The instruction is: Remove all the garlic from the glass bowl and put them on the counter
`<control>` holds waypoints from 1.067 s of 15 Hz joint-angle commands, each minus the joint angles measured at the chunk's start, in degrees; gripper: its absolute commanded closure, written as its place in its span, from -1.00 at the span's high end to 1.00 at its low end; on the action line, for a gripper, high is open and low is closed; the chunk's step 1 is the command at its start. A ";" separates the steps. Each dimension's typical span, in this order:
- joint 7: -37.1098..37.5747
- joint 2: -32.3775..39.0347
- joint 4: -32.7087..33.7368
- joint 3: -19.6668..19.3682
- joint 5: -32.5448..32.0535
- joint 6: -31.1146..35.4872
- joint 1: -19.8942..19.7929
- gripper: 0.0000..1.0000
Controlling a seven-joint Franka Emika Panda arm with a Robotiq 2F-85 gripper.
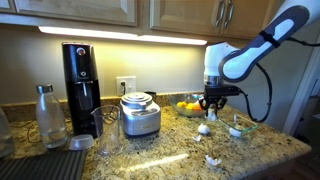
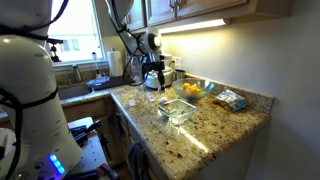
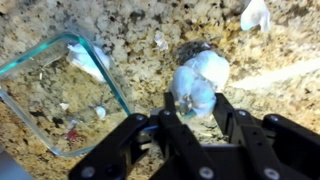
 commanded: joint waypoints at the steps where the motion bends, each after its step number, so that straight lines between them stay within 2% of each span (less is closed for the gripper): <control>1: -7.25 1.60 -1.23 1.16 1.32 5.90 -0.04 -0.65; 9: -20.81 7.41 -0.11 1.92 7.91 8.68 0.80 -0.65; 10: -21.59 7.24 -0.34 1.52 8.23 8.62 1.15 0.20; 16: -20.71 2.46 -2.59 -2.06 6.51 6.73 2.51 0.96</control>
